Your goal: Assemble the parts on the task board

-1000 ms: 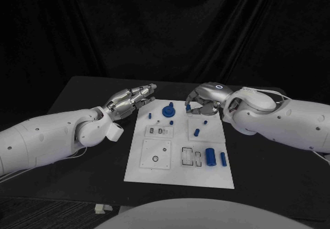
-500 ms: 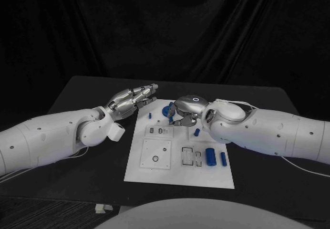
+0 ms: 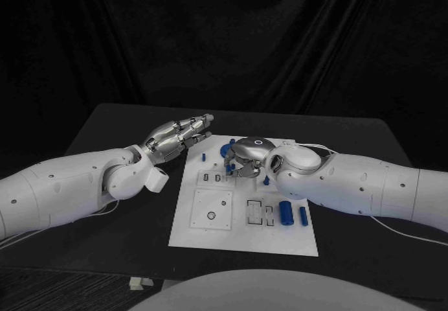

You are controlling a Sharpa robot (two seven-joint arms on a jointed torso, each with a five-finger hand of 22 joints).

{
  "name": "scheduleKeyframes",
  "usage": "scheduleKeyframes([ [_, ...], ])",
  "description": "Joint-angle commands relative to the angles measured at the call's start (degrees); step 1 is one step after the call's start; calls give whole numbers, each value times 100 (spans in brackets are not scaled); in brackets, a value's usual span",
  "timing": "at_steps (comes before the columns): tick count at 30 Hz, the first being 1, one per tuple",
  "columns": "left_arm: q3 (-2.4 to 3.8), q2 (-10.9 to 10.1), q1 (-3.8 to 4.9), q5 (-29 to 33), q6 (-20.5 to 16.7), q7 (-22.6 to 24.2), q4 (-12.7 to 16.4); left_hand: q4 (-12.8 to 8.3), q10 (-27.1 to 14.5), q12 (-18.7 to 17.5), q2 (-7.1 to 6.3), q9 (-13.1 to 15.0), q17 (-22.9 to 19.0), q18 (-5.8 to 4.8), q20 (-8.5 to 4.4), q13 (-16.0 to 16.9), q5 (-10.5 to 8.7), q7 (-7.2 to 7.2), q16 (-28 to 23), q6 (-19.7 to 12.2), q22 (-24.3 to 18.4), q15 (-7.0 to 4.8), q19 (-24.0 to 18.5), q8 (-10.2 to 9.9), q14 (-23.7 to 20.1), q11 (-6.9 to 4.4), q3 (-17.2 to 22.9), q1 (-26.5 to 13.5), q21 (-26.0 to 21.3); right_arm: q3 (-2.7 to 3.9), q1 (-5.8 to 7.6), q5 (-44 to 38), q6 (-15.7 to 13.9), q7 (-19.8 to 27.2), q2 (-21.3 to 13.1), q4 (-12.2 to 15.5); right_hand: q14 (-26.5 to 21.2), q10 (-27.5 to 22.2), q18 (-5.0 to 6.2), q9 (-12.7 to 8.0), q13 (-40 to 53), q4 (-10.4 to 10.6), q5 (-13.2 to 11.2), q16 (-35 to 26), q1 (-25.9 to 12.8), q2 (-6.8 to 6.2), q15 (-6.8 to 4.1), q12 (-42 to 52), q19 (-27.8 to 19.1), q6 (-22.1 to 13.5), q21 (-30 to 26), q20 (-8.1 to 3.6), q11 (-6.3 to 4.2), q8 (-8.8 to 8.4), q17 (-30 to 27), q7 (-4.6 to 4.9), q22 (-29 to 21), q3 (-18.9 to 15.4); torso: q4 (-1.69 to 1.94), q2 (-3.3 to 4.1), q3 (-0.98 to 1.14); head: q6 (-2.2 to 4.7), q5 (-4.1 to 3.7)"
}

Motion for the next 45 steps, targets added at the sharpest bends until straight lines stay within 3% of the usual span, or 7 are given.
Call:
scheduleKeyframes([
  [1,6,11,-6,11,10,74,14,-3,10,-17,-11,8,-5,79,25,5,20,21,-21,6,-5,35,5,19,8,38,39,-1,-33,4,-19,-59,98,-232,3,-2,505,586,31,108,1510,-16,38,-32,-6,-64,38,15,-24,71,-38,13,40,-17,1113,-56,737,-34,-9,0,-4,-1,0],
  [26,6,69,-6,11,47,64,-46,-5,10,-17,-11,7,-5,80,27,5,21,21,-21,1,-5,37,5,19,8,38,50,-5,-33,4,-97,-59,269,-265,37,-69,493,586,45,105,1510,-16,83,-78,-41,-91,48,15,-48,34,-137,18,58,-68,1061,-34,713,-51,-3,-6,0,-1,-5],
  [45,6,102,-8,11,72,31,-92,-4,8,-18,-9,6,-5,80,28,4,21,21,-21,-6,-5,38,5,17,8,39,56,-7,-33,4,-153,-59,332,-251,56,-100,490,586,52,97,1510,16,-103,-99,-156,-142,83,15,-59,-89,-221,46,101,-203,1038,17,695,-118,-5,-4,-2,-1,-9],
])
